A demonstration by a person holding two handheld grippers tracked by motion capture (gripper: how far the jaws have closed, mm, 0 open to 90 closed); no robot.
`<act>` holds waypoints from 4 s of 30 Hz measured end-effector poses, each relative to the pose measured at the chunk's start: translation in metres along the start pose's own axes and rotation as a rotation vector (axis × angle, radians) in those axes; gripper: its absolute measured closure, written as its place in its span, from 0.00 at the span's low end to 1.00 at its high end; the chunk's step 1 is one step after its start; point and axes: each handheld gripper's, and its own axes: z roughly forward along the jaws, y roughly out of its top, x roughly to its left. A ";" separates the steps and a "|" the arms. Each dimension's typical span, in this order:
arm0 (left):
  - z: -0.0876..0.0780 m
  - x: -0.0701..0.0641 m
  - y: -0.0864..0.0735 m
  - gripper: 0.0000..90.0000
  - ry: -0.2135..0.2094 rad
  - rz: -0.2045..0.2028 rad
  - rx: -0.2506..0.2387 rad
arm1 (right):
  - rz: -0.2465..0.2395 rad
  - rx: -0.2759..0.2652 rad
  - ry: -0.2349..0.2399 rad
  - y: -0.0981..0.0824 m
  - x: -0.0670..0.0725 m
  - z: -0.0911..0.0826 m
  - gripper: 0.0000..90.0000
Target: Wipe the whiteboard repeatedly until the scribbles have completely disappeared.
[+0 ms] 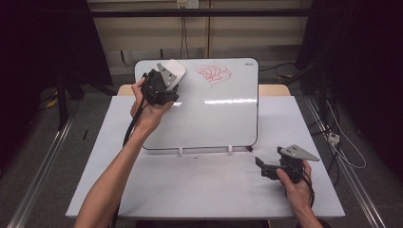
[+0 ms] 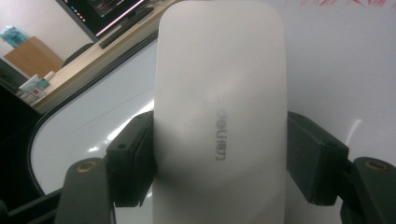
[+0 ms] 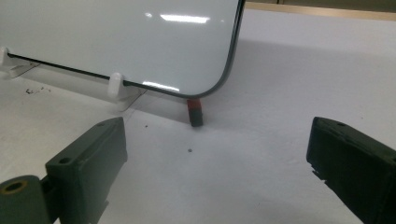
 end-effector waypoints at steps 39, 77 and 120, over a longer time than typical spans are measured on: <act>0.017 -0.090 0.038 0.35 -0.043 0.174 -0.019 | -0.003 -0.018 0.011 0.001 0.000 -0.002 0.06; 0.014 -0.032 0.035 0.35 -0.030 0.049 -0.021 | 0.009 -0.020 0.006 -0.001 -0.002 -0.005 0.06; 0.026 -0.127 0.064 0.35 -0.082 0.230 -0.028 | 0.003 -0.022 0.010 -0.001 -0.002 -0.005 0.06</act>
